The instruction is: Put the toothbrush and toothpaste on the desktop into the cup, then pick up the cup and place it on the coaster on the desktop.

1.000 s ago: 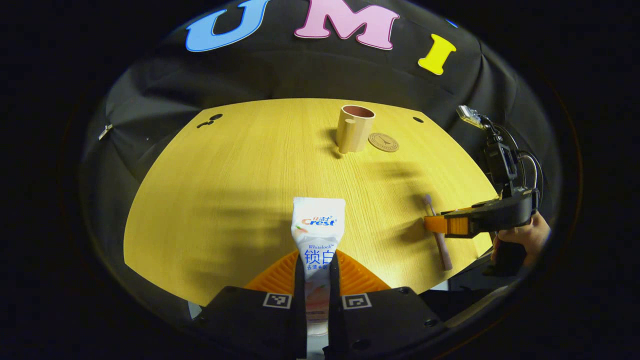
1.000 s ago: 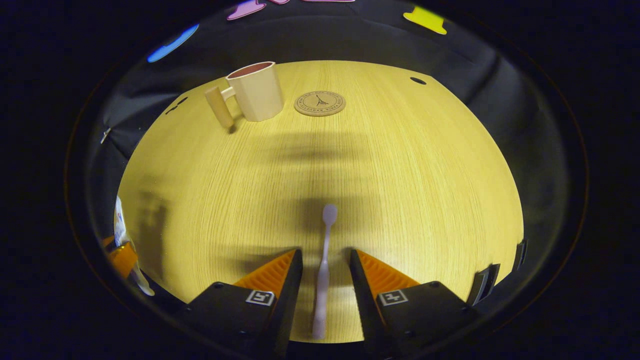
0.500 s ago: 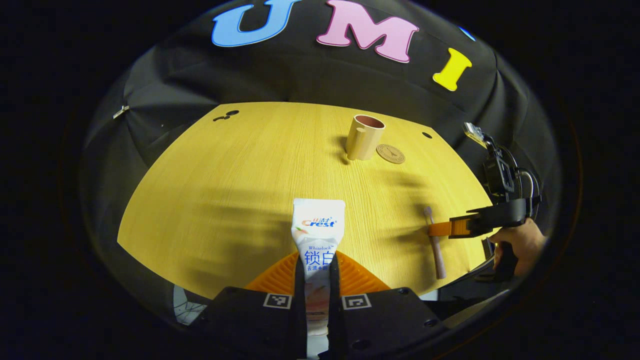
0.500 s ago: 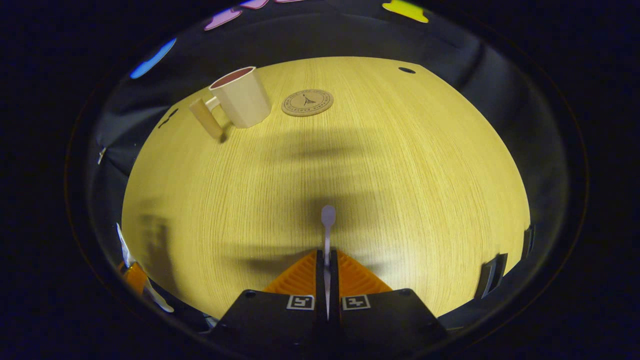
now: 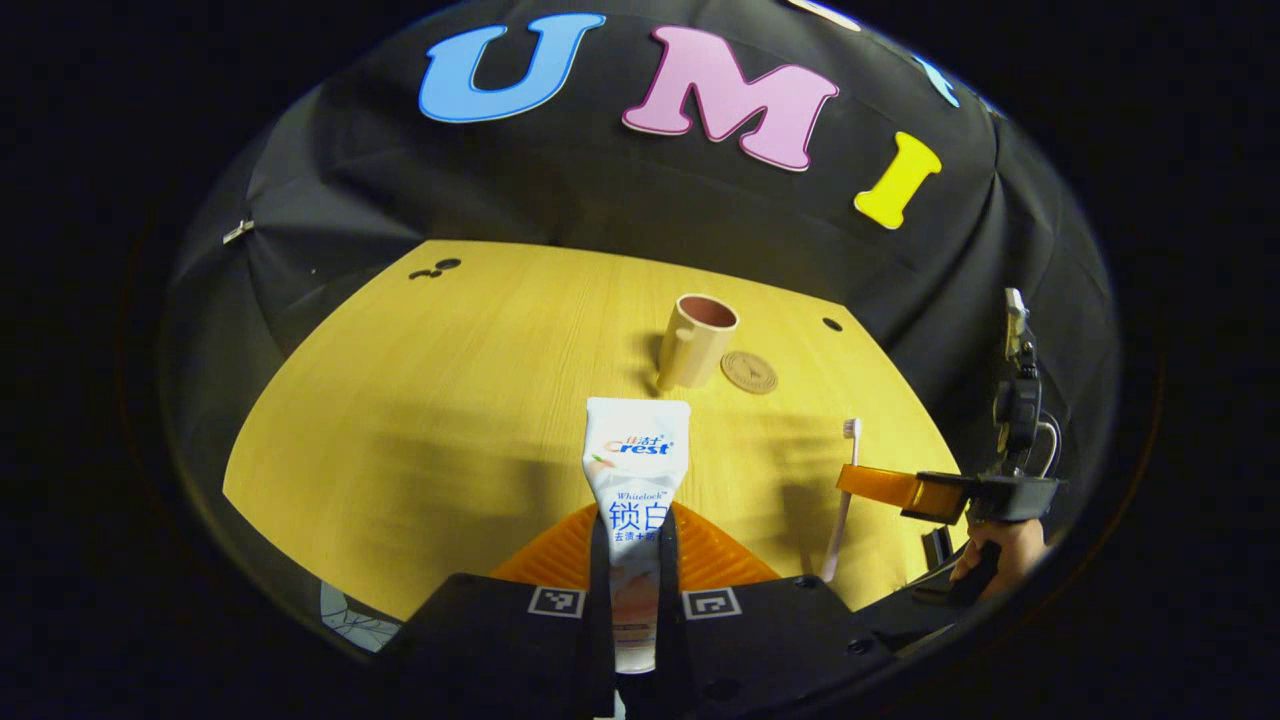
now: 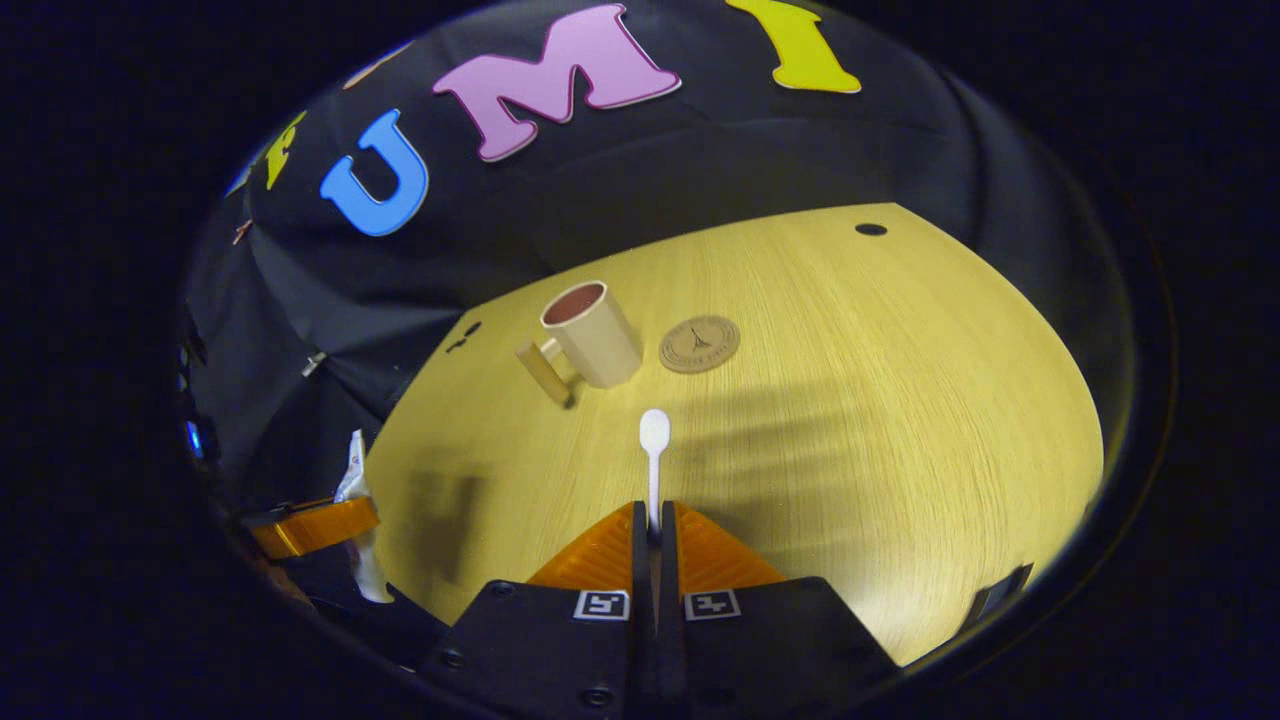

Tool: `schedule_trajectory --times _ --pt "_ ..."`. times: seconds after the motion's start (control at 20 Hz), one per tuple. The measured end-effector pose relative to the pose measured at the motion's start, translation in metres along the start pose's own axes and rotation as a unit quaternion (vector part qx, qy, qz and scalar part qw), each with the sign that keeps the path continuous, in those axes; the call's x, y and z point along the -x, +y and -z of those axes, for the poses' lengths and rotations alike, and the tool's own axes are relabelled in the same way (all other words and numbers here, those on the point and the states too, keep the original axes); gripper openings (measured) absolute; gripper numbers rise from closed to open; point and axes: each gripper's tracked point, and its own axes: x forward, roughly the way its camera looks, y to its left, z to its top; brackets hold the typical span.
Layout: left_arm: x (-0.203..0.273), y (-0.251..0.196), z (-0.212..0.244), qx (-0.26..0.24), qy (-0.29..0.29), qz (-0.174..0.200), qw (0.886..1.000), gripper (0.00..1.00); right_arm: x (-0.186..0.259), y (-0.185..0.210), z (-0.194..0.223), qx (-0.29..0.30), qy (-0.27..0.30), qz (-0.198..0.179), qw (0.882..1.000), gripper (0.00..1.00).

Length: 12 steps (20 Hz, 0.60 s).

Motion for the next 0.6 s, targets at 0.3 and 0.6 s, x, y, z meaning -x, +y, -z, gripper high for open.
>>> schedule_trajectory --times 0.3,0.6 --pt "-0.018 -0.039 -0.093 -0.006 -0.088 0.030 0.996 0.21 0.021 0.019 -0.062 0.021 -0.070 -0.067 0.995 0.05" --pt "-0.052 -0.076 -0.190 0.003 -0.189 0.084 0.978 0.21 0.032 0.020 -0.097 0.016 -0.093 -0.098 0.991 0.05"
